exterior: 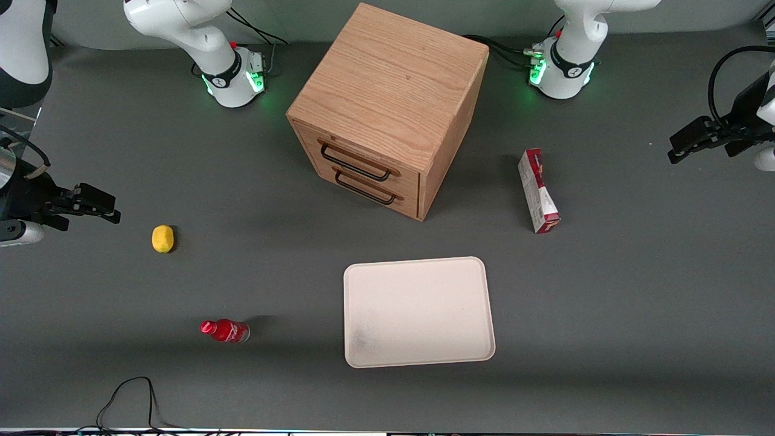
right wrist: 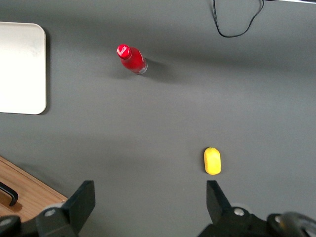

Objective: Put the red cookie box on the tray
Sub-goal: 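Move the open left gripper above the upright red cookie box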

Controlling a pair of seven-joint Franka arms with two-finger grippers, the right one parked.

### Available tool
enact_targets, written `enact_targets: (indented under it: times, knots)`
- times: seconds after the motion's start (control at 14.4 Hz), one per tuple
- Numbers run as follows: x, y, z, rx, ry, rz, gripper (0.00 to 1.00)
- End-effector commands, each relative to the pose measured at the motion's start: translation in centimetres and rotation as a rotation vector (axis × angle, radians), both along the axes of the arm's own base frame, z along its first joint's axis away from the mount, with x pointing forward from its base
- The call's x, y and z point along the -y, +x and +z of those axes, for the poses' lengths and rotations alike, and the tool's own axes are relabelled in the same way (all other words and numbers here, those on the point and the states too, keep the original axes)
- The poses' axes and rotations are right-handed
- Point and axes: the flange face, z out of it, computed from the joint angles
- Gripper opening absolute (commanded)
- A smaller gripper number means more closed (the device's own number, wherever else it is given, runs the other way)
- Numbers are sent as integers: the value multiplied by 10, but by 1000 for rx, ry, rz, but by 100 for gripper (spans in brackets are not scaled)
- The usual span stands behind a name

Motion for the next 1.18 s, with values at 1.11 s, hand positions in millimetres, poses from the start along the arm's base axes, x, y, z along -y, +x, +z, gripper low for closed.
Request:
enact_targets:
  times: [1.11]
  knots:
    - [59,-35,-16,-24,-34,-3,100]
